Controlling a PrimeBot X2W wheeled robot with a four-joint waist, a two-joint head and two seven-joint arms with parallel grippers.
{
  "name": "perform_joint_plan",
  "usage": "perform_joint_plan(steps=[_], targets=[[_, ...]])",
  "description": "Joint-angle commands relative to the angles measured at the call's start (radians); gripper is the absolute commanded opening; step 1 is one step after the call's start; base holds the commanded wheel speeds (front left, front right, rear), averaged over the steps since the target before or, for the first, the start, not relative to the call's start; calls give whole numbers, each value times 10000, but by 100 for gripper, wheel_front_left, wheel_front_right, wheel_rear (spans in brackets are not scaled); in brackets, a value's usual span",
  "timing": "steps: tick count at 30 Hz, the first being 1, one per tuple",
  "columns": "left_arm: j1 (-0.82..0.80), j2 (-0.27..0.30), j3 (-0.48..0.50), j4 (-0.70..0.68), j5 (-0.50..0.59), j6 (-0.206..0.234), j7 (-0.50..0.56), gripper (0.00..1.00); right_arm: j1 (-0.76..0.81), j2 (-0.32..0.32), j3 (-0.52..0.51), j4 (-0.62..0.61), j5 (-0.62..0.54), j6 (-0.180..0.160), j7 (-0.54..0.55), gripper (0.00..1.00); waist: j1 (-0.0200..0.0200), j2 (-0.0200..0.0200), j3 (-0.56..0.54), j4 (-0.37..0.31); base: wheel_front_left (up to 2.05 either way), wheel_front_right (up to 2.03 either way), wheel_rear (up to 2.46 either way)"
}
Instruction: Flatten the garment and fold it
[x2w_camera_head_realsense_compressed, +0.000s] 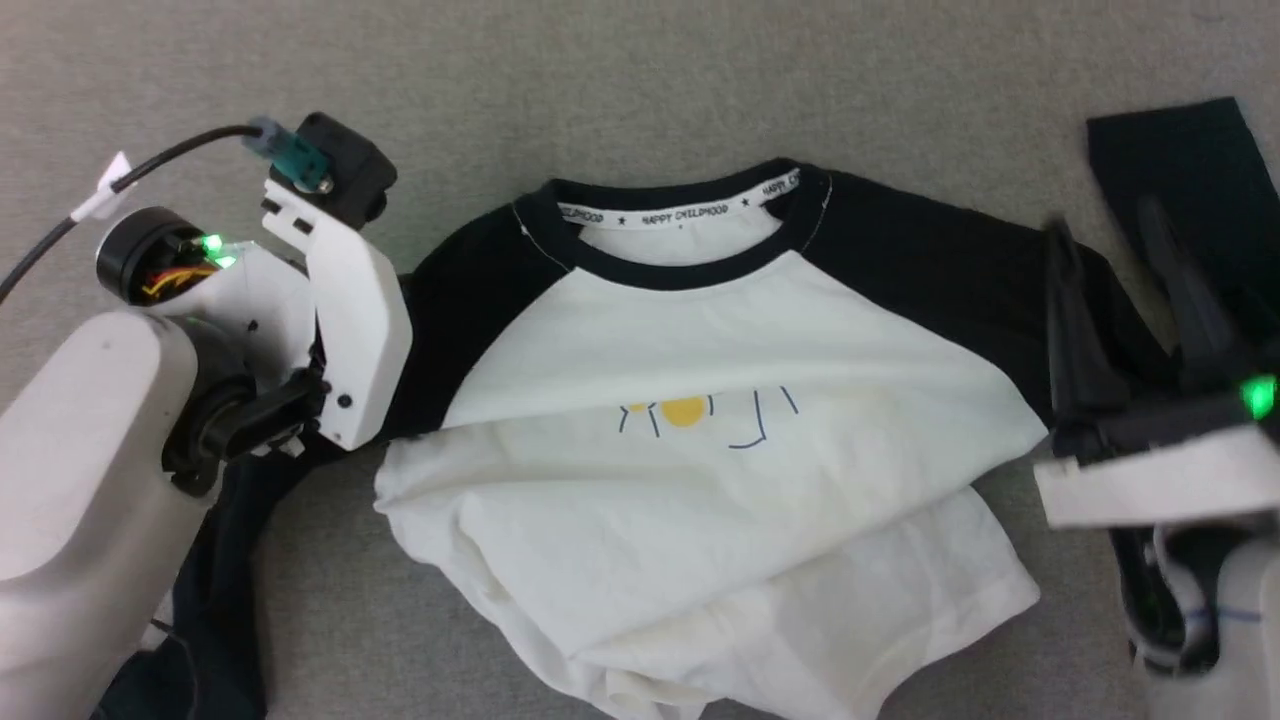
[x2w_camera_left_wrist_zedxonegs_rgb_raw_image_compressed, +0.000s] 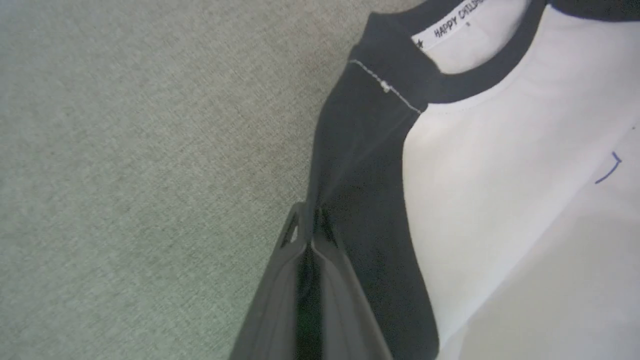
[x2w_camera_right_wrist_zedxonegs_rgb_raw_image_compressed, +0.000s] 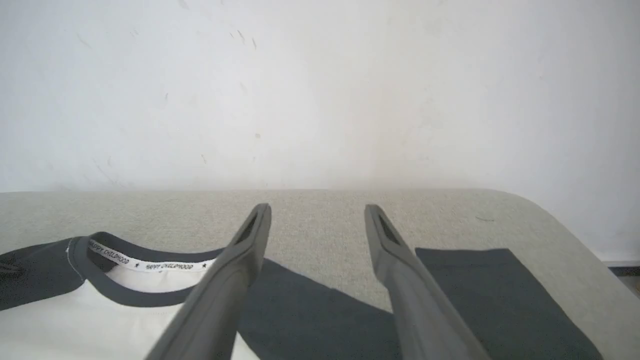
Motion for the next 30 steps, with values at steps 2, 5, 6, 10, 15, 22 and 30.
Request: perform_joint_plan(steps=[2, 5, 6, 10, 15, 22, 30], targets=[[212, 83, 125, 51, -82, -59, -255, 0, -890, -444, 423, -428, 2, -7, 900, 100, 0, 0, -267, 288, 0, 0, 0], [293, 220, 177, 13, -152, -88, -384, 0, -1955, -1141, 814, -619, 436, -7, 2404, 100, 0, 0, -251, 448, 0, 0, 0], [303, 252, 198, -10, -171, -96, -435, 0, -2313, -1384, 932, -583, 587, -7, 2990, 100, 0, 0, -221, 494, 0, 0, 0], [235, 264, 224, -120, -212, -119, -583, 0, -3657, -2241, 1332, -109, 1207, -7, 5633, 100, 0, 0, 35, 700, 0, 0, 0], [-93, -1, 101, -218, -189, -150, -755, 0, -5031, -3447, 1981, 670, 1865, -7, 8841, 100, 0, 0, 544, 1008, 0, 0, 0], [-650, -386, -186, -123, -117, -197, -975, 0, -6002, -4530, 3162, 1125, 2682, -7, 10864, 100, 0, 0, 1188, 1397, 0, 0, 0], [-1005, -621, -476, 178, -154, -231, -1205, 0, -6073, -5828, 4563, 1056, 3847, -7, 12053, 100, 0, 0, 1401, 1733, 0, 0, 0]])
